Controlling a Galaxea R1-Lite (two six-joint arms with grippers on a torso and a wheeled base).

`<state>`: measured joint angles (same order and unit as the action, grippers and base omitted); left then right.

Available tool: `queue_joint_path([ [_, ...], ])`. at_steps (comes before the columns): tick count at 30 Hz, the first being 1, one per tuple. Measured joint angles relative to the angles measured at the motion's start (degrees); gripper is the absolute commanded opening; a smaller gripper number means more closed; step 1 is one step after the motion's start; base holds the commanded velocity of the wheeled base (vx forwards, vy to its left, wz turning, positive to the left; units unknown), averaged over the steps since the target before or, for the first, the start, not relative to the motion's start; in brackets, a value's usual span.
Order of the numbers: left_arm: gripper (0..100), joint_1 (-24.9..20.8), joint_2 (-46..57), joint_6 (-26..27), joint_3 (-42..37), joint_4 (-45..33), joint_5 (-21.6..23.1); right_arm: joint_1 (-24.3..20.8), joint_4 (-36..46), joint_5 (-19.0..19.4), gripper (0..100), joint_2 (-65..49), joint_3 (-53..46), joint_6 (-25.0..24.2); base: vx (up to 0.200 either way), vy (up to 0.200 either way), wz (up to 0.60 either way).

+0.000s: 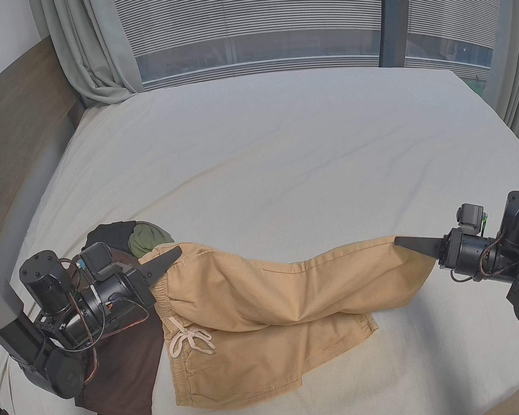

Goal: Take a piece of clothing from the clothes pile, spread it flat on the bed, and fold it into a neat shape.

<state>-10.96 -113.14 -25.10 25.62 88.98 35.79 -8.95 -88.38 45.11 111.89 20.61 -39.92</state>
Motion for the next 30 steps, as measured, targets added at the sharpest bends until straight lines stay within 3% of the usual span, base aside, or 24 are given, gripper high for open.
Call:
queue_joint_path([
  [30,0,3.06,0.10,2.57,-0.09,0.00,1.24,6.01,0.00,0.62,0,-0.72,2.93,-0.26,0.000,0.000,0.00],
])
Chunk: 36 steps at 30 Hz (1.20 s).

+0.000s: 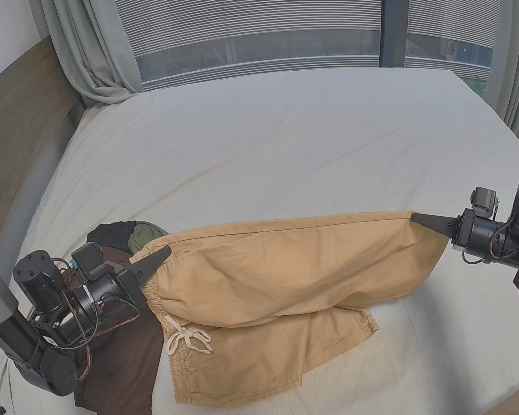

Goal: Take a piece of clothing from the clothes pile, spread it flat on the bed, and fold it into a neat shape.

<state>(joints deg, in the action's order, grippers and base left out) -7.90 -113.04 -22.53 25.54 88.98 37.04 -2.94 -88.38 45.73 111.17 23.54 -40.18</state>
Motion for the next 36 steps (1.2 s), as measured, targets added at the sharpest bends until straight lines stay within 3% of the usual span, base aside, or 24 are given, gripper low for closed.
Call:
queue_joint_path([
  [20,0,0.20,-0.27,-0.82,2.51,-0.16,-0.61,0.22,-0.02,-0.82,0,0.46,2.23,0.15,0.000,0.000,0.00],
  [36,0,-0.12,-6.14,-4.97,12.56,-0.24,-5.51,0.73,0.06,-0.98,0,10.03,15.81,-0.93,0.000,0.000,0.00],
])
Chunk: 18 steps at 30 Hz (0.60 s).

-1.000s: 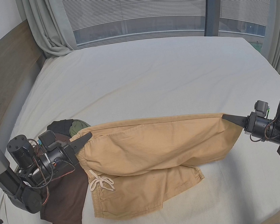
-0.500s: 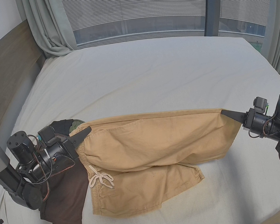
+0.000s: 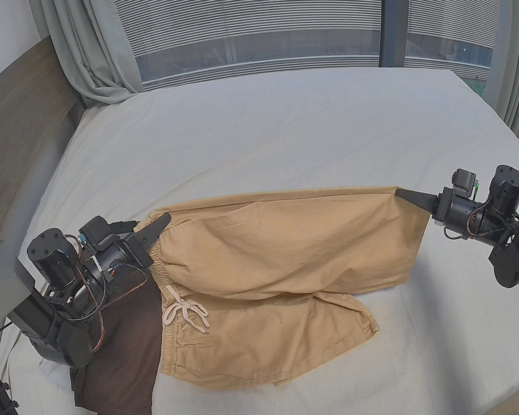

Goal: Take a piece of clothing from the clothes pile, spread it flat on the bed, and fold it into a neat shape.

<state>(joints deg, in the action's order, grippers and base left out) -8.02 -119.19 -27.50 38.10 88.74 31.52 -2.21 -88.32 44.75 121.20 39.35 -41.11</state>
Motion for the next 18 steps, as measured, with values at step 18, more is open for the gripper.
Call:
queue_joint_path([
  [18,0,0.06,-8.68,-5.50,9.89,0.02,-3.12,0.04,0.07,-0.72,0,12.04,16.35,-4.82,0.000,0.000,0.00],
])
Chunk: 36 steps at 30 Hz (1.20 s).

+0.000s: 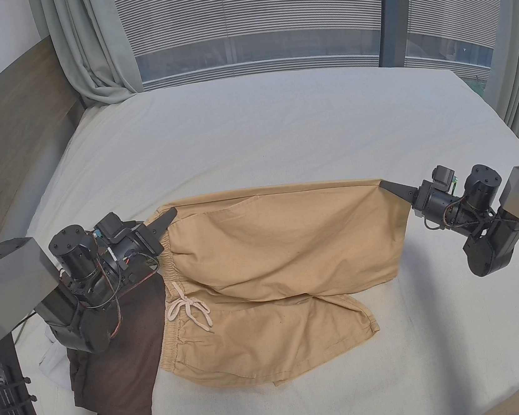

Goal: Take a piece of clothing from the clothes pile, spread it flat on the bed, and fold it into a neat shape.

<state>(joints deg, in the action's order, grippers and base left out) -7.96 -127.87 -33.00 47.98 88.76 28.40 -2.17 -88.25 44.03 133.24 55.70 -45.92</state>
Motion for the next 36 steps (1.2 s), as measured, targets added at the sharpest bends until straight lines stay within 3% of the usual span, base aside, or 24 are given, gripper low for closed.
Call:
queue_joint_path([
  [17,0,0.80,-9.92,-4.22,14.23,0.04,-2.05,-0.02,0.01,-0.13,0,9.07,11.61,-0.13,0.000,0.000,0.00],
  [18,100,0.83,-10.31,-4.24,14.58,0.04,-2.07,0.00,0.01,-0.16,0,9.42,11.93,-0.13,0.000,0.000,0.00],
  [19,100,0.85,-10.73,-4.25,14.95,0.02,-2.11,0.00,0.01,-0.20,100,9.84,12.35,-0.13,0.000,0.000,0.00],
  [30,100,0.91,-12.79,-7.59,17.25,-0.55,-2.44,-0.06,0.80,-1.52,100,11.98,15.93,-0.13,0.000,0.000,0.00],
  [36,100,1.27,-12.76,-8.48,17.40,-3.36,-3.01,-0.33,0.28,-1.58,100,11.13,10.20,1.28,0.000,0.000,0.00],
])
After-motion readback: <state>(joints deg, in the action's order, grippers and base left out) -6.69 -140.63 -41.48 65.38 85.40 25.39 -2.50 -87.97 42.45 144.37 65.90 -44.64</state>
